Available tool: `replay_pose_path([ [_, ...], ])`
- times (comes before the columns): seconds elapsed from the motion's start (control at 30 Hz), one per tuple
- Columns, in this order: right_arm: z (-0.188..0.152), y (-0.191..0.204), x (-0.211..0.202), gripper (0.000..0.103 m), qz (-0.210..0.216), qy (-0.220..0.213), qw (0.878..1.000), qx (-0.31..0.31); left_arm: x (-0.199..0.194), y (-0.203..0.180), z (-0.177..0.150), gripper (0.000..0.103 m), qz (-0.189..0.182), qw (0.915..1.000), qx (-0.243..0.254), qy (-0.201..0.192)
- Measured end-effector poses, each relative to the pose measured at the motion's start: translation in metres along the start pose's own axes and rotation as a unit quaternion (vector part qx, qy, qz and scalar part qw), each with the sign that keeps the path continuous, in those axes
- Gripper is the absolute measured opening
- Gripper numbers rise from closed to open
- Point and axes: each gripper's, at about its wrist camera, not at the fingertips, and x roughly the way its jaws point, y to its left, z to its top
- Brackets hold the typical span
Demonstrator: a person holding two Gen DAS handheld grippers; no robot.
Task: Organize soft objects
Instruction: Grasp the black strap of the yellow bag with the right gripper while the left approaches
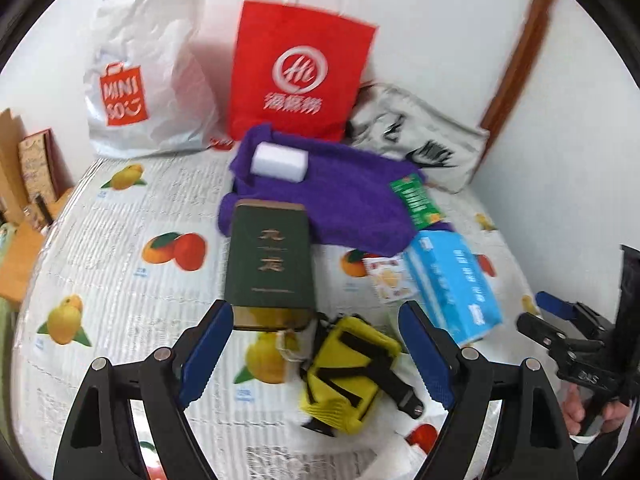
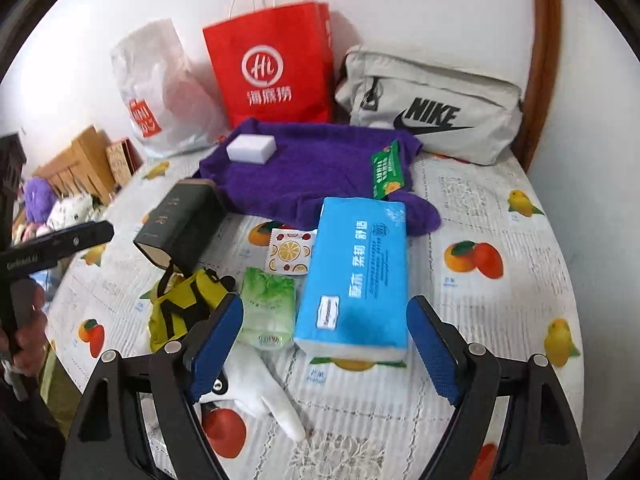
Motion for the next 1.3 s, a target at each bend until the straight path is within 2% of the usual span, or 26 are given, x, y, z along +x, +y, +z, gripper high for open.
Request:
replay_pose_path([
  [0.1,-0.016,-0.002,-0.011,0.083,-0.018,-0.020,1.000,0.010,-0.004,-0.010,-0.013,0.084,0.005,0.9996,0.026,-0.005],
  [0.2,-0.029,-0.003,-0.012,0.083,0.012,-0.007,1.000,0.012,0.001,-0.018,-0.026,0.084,0.012,0.9989,0.043,0.014],
  [0.3,-0.043,-0.002,-0.013,0.083,0.025,-0.002,0.999,0.020,0.013,-0.020,-0.039,0.084,0.011,0.9983,0.044,0.036],
  [0.4,-0.057,0.001,-0.007,0.083,0.043,0.011,0.999,0.028,0.026,-0.019,-0.053,0.084,0.001,0.9977,0.043,0.053],
  [0.53,-0.074,0.005,0.001,0.083,0.033,0.012,0.999,0.023,0.040,-0.023,-0.067,0.084,0.001,0.9962,0.056,0.066],
  [0.67,-0.084,0.009,0.008,0.083,0.036,0.021,0.999,0.010,0.054,-0.022,-0.073,0.084,0.019,0.9934,0.087,0.073],
  [0.8,-0.086,0.021,0.012,0.083,0.055,0.017,0.998,-0.014,0.060,-0.014,-0.079,0.084,0.000,0.9927,0.089,0.082],
  [0.9,-0.079,0.034,0.018,0.083,0.073,0.005,0.997,-0.037,0.061,-0.005,-0.081,0.084,0.020,0.9922,0.088,0.086],
  [1.0,-0.070,0.054,0.029,0.074,0.082,-0.001,0.994,-0.066,0.056,0.014,-0.080,0.084,0.014,0.9946,0.056,0.086],
  [1.07,-0.065,0.063,0.038,0.061,0.082,0.000,0.993,-0.080,0.051,0.026,-0.078,0.084,0.011,0.9959,0.034,0.083],
  [1.13,-0.062,0.075,0.049,0.056,0.093,0.012,0.991,-0.096,0.048,0.035,-0.078,0.084,0.008,0.9963,0.022,0.082],
  [1.3,-0.062,0.103,0.063,0.055,0.095,0.022,0.985,-0.141,0.048,0.047,-0.079,0.084,0.001,0.9967,0.004,0.081],
])
